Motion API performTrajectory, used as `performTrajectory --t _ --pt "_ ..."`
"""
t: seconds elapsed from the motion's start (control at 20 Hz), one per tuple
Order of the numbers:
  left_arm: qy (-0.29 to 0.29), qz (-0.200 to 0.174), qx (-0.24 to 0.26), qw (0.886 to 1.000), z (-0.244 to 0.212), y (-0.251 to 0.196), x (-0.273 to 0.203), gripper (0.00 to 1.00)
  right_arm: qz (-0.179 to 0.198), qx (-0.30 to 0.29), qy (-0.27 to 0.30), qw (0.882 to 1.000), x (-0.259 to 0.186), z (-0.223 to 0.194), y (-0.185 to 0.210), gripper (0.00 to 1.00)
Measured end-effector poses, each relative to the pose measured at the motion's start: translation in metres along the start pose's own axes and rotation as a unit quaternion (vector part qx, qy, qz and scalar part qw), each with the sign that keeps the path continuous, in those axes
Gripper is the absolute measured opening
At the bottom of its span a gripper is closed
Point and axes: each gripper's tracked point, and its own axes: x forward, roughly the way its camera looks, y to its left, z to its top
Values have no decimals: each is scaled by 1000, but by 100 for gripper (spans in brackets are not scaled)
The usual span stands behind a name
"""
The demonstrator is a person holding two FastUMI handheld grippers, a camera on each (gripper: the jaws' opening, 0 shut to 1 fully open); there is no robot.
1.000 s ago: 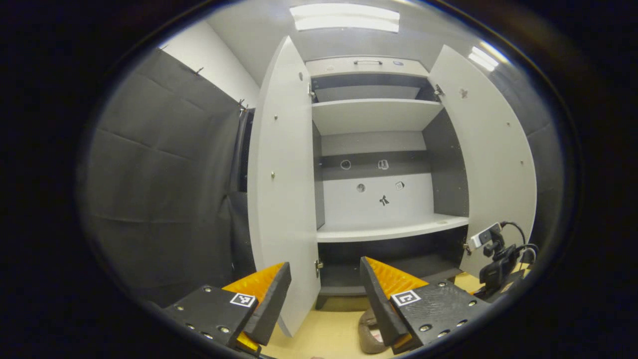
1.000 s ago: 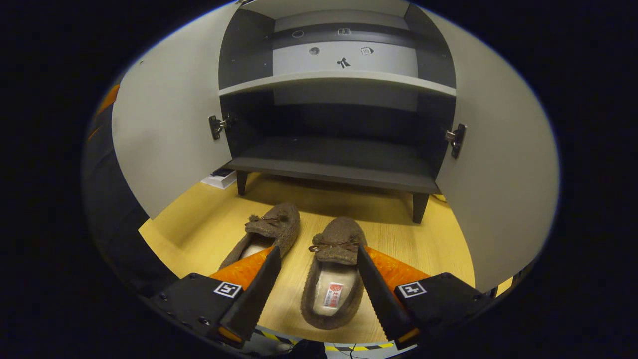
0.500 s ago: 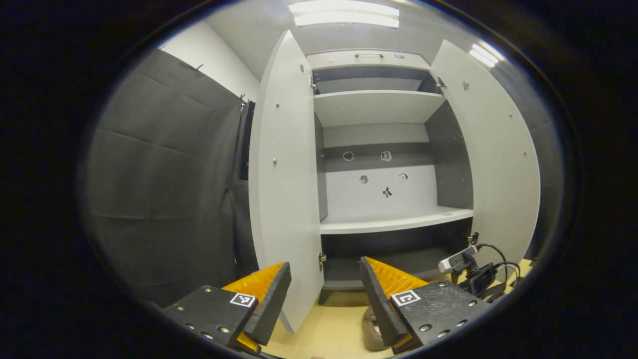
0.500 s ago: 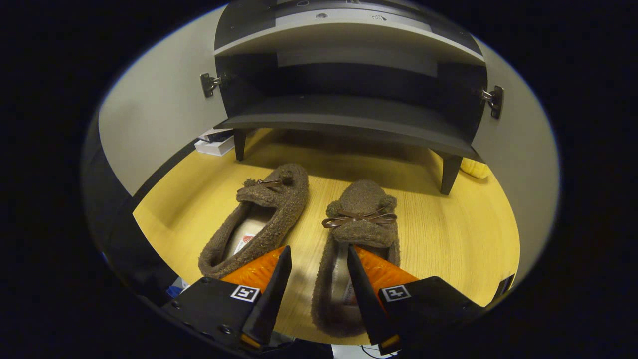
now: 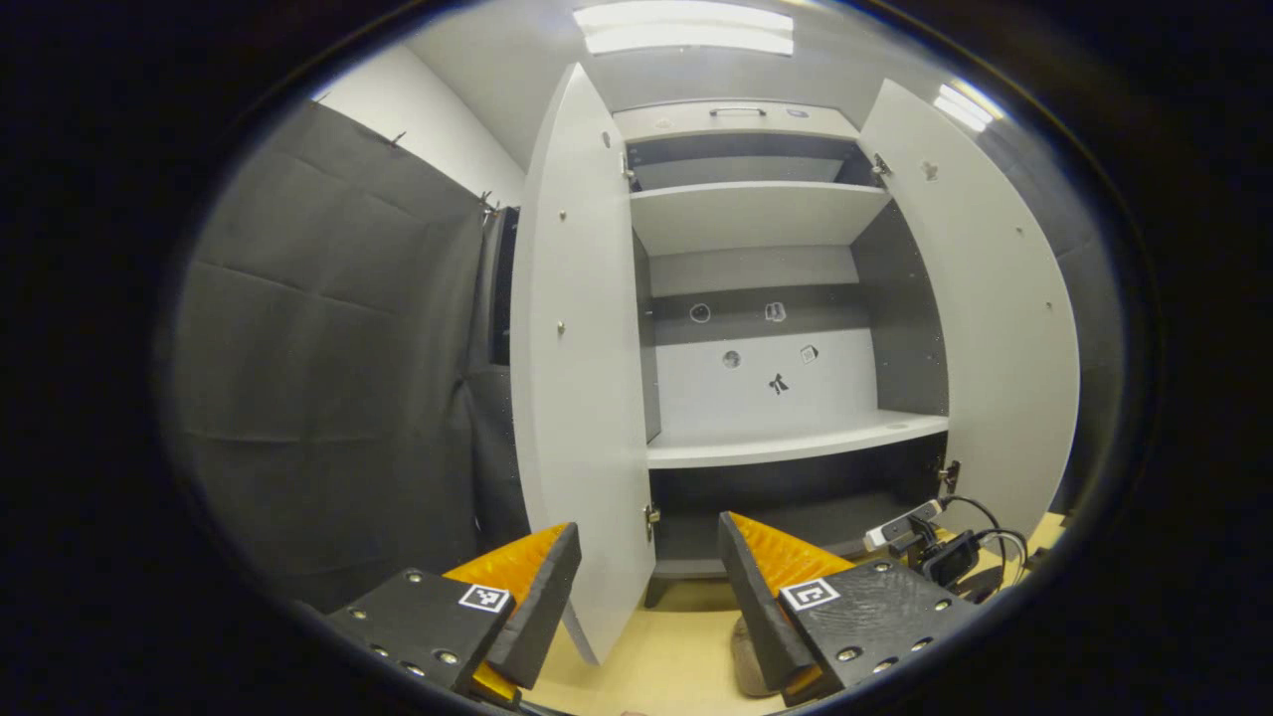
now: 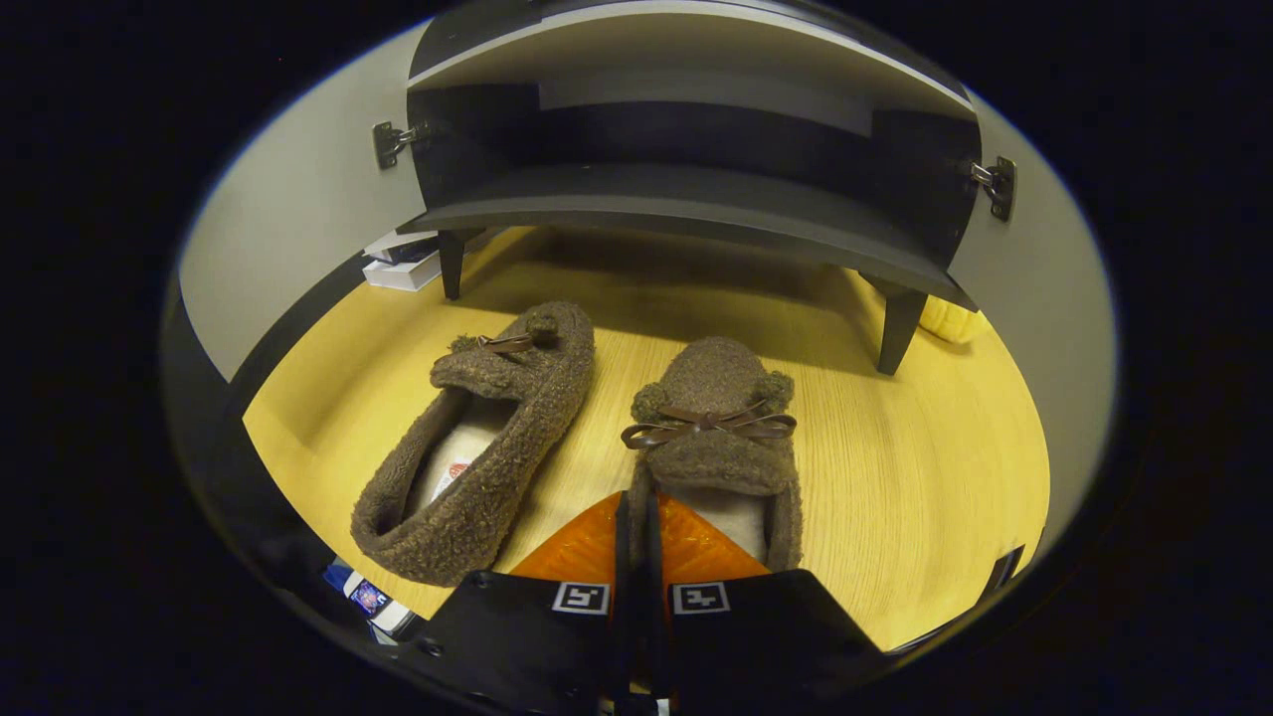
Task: Grab one shoe with the right hand and put it into the shoe cabinet, grab the other shoe with the left hand and put it into the shoe cabinet; then close the right door with the right hand and the left door with the left hand.
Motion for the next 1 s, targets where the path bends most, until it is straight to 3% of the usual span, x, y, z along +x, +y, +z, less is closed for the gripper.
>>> performTrajectory --t 0.05,0.35,1.0 --pt "0 -2 1 1000 1 -1 -1 89 -4 9 -18 1000 -6 7 -3 2" --pt "-5 -17 0 1000 3 -12 -4 89 7 48 -63 997 -39 43 -11 2" --pt "-24 -53 -13 998 15 -32 0 89 12 12 -202 979 -145 149 -4 1"
